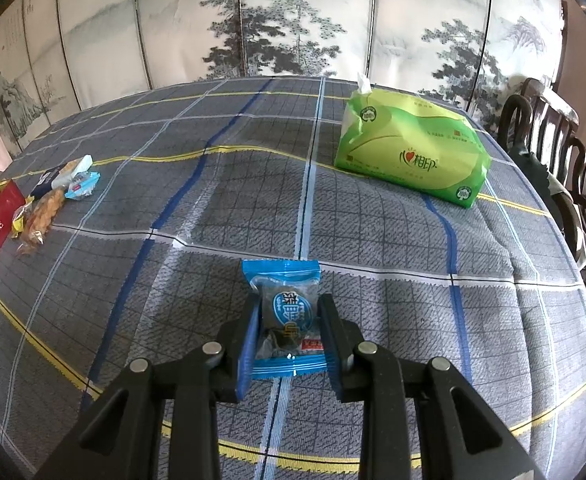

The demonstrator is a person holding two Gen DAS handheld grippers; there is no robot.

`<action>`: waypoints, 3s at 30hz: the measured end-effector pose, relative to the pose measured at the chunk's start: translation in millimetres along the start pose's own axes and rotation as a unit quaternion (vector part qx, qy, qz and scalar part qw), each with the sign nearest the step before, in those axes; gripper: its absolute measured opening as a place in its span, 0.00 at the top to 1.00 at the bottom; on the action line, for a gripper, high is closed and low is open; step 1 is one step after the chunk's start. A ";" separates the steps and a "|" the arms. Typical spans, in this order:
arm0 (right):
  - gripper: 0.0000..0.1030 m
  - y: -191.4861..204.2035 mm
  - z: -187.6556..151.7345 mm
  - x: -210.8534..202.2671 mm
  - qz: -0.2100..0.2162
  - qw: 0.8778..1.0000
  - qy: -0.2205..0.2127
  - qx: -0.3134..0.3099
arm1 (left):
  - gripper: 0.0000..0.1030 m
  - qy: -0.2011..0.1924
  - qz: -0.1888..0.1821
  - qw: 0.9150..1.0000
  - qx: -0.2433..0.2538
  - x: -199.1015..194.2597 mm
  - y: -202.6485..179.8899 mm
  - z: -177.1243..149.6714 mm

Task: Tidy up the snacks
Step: 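Carry the cake packet into the gold tin with the left gripper while the right gripper holds the candy, then open the left gripper to release the cake packet into the tin, then carry the blue candy into the gold tin and open the right gripper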

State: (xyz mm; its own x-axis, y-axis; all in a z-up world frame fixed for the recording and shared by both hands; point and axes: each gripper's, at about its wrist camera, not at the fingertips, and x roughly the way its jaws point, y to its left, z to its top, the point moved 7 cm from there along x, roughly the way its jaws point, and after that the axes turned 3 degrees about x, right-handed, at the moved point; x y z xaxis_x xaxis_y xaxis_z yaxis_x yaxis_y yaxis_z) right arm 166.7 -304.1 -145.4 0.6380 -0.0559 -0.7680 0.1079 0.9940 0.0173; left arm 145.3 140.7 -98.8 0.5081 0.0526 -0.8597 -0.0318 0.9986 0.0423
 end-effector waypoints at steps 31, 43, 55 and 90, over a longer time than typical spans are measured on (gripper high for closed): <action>0.71 -6.1 -0.7 -3.2 -0.015 1.000 -0.001 0.005 | 0.65 -0.022 0.029 0.999 0.023 2.5 7.1 1.7; 0.72 15.3 -9.4 -11.0 0.009 1.000 0.009 0.025 | 0.45 -0.043 0.052 0.997 0.026 -17.0 12.9 -0.1; 0.72 101.4 3.3 -48.0 0.084 0.996 -0.012 -0.017 | 0.35 -0.049 0.062 0.997 0.021 -28.4 21.4 -12.3; 0.72 518.5 52.2 -6.4 0.296 0.936 0.105 -0.162 | 0.13 -0.044 0.084 0.995 -0.005 -39.3 94.7 -49.9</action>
State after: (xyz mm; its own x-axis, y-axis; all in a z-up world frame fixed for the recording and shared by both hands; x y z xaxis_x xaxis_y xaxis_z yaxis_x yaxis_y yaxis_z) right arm 258.3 206.8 -98.1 0.3461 0.4988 -0.7946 -0.4753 0.8235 0.3099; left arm 79.4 232.9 -86.4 0.5687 0.2201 -0.7925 -0.1308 0.9755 0.1771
